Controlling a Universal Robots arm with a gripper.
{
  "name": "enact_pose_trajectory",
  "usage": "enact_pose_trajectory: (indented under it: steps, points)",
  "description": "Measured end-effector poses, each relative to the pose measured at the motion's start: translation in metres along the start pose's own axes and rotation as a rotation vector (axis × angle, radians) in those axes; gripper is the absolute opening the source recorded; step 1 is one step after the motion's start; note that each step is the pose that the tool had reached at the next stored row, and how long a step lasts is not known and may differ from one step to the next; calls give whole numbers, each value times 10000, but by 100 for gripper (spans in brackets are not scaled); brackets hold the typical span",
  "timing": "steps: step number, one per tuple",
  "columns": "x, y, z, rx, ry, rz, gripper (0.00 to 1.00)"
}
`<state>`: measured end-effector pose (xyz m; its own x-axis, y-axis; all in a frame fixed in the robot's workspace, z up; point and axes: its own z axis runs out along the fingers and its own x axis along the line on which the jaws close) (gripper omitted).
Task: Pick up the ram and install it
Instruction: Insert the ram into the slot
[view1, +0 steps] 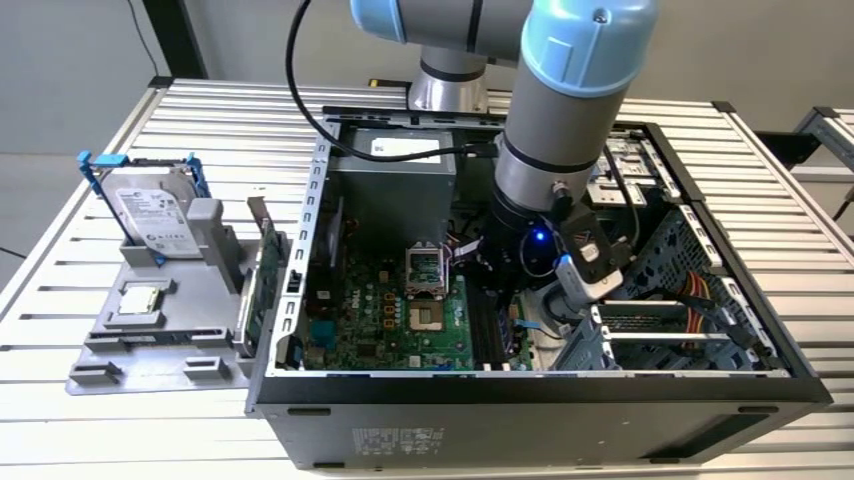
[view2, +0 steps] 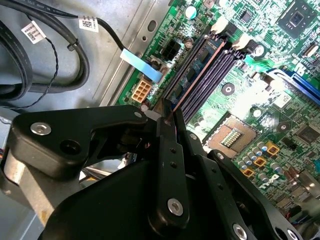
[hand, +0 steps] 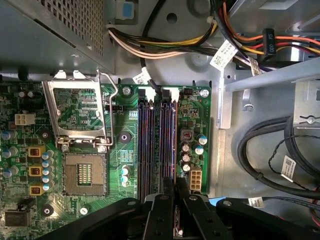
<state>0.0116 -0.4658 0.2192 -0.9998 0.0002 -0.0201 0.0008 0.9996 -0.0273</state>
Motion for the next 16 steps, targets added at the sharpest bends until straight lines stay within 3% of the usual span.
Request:
enact_pose_trajectory:
  steps: [8, 16]
  points:
    - [8, -2, 14, -3, -8, 11, 0]
    - [10, -9, 92, -25, -5, 28, 0]
